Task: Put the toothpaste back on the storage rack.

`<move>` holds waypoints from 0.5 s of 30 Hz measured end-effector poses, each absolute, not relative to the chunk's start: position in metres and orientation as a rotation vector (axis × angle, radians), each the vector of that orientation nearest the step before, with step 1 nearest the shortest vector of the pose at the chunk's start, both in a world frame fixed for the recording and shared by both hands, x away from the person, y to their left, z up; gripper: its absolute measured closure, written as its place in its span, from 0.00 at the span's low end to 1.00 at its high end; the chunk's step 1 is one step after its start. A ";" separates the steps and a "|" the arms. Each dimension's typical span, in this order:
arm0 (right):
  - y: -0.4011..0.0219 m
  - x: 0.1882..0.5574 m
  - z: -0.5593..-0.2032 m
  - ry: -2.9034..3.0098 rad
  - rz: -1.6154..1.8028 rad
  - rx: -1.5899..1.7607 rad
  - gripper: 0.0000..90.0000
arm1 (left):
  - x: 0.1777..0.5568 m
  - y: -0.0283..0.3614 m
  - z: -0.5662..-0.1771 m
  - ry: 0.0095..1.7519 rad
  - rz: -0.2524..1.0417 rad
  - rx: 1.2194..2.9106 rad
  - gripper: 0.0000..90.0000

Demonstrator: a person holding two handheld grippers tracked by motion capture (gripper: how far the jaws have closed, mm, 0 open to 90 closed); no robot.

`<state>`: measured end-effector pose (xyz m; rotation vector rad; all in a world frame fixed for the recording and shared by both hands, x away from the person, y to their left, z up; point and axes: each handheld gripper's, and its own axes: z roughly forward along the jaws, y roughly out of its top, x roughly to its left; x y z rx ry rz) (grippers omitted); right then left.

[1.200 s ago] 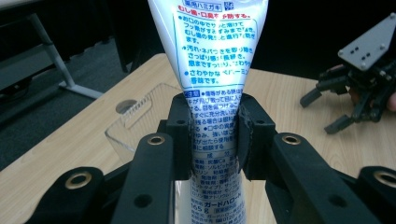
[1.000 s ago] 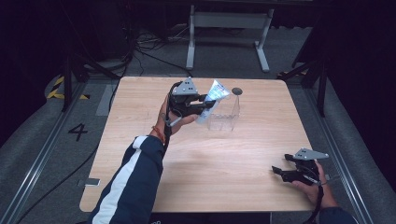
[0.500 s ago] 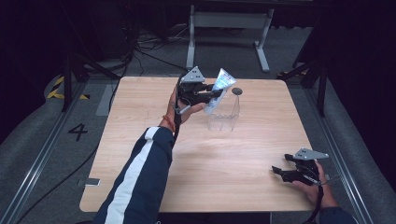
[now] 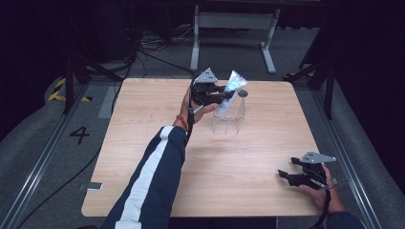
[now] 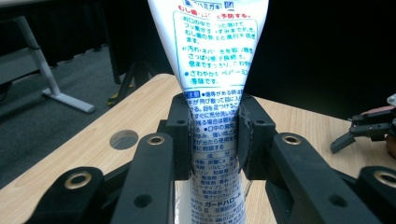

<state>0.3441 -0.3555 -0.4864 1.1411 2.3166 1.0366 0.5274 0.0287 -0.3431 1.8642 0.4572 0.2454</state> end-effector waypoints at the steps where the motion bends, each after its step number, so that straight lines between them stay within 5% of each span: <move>1: -0.356 0.344 -0.486 2.317 1.037 1.141 0.23 | 0.529 0.028 -0.344 0.453 0.253 1.868 0.78; 15: -0.355 0.344 -0.486 2.317 1.036 1.142 0.23 | 0.536 0.023 -0.364 0.491 0.266 1.901 0.78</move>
